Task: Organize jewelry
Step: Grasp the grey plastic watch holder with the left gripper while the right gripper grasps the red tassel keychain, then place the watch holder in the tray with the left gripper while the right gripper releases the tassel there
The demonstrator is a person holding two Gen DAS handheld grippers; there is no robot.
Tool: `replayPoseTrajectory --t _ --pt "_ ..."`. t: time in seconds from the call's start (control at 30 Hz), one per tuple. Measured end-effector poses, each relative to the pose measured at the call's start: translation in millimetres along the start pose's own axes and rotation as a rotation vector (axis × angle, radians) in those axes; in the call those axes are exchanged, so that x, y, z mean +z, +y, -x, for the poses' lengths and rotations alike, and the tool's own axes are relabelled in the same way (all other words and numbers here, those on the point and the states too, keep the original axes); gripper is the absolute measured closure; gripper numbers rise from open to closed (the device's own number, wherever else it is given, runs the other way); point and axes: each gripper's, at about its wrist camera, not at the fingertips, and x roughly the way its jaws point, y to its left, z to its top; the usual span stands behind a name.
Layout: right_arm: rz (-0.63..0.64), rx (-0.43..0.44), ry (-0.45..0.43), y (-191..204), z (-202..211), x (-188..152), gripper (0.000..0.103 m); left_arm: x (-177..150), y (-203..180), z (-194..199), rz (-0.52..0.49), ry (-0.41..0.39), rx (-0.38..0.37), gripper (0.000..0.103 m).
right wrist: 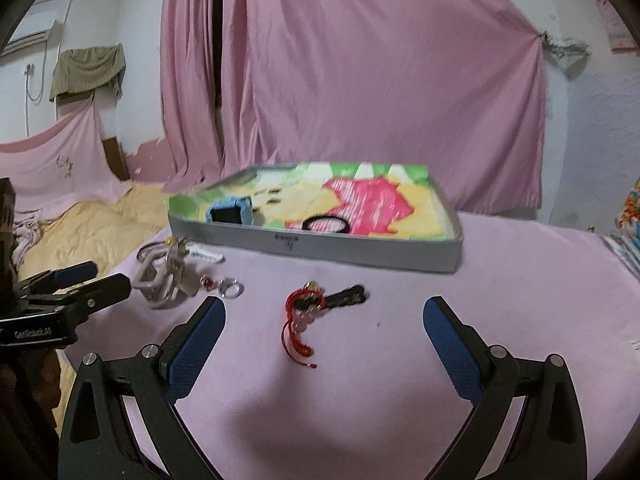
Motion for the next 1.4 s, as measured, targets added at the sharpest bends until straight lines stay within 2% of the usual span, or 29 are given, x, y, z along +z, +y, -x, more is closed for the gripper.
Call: replayPoseTrajectory --t 0.1,0.13,0.23,0.37,0.6,0.67,0.8,0.9,0.97,1.17,1.4 --pt "-0.004 0.012 0.063 0.0 -12.7 2.4 0.006 3.8 -0.1 -7.7 0.004 0.034 -0.01 0.001" --pt "-0.003 0.017 0.085 0.1 -16.9 2.8 0.01 4.7 -0.5 -9.3 0.001 0.042 -0.013 0.001" --pt "-0.006 0.03 0.137 0.7 -28.1 3.6 0.034 8.6 -3.0 -16.0 -0.016 0.072 -0.025 0.001" --pt "-0.011 0.056 0.187 3.4 -41.1 4.3 0.042 12.5 -8.0 -23.1 -0.035 0.098 -0.044 0.002" --pt "-0.01 0.092 0.233 9.5 -53.4 8.0 0.054 19.2 -11.9 -37.7 -0.031 0.148 -0.054 0.029" --pt "-0.01 0.102 0.248 10.7 -57.2 8.6 0.063 19.6 -12.2 -42.1 -0.031 0.167 -0.053 0.035" --pt "-0.009 0.109 0.276 12.8 -64.7 8.7 0.072 19.6 -12.1 -49.6 -0.021 0.198 -0.054 0.05" --pt "-0.001 0.102 0.288 13.8 -67.0 8.6 0.083 19.4 -10.9 -50.3 -0.009 0.202 -0.057 0.051" --pt "0.004 0.1 0.291 14.6 -67.7 8.7 0.094 19.4 -10.1 -49.6 -0.003 0.203 -0.057 0.052" --pt "-0.014 0.136 0.279 12.2 -63.2 6.1 0.096 17.5 -9.8 -41.4 0.006 0.172 -0.076 0.052" --pt "-0.031 0.156 0.19 6.5 -42.7 17.6 0.096 30.0 -17.3 -16.7 0.005 0.036 -0.13 0.052"
